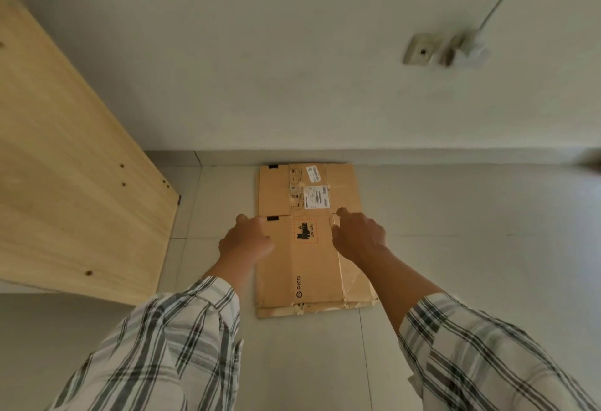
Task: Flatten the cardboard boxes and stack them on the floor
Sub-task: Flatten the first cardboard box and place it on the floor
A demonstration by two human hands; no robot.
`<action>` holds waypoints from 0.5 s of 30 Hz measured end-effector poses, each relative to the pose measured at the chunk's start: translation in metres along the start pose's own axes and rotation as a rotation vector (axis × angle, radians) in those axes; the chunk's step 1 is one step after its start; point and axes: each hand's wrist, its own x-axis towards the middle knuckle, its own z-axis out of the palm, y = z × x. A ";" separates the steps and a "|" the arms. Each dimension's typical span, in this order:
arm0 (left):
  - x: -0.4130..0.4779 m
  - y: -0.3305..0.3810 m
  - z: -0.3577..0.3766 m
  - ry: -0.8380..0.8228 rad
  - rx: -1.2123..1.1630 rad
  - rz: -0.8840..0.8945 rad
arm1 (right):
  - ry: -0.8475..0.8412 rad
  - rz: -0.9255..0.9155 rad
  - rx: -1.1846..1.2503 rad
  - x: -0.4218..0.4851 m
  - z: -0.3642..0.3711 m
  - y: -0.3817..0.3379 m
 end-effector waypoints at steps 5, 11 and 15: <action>-0.099 0.028 -0.178 0.149 -0.065 0.034 | 0.129 -0.061 -0.025 -0.053 -0.183 -0.077; -0.184 0.022 -0.372 0.353 -0.141 0.072 | 0.321 -0.204 -0.054 -0.105 -0.369 -0.187; -0.236 -0.015 -0.479 0.501 -0.179 0.100 | 0.440 -0.272 -0.048 -0.146 -0.456 -0.273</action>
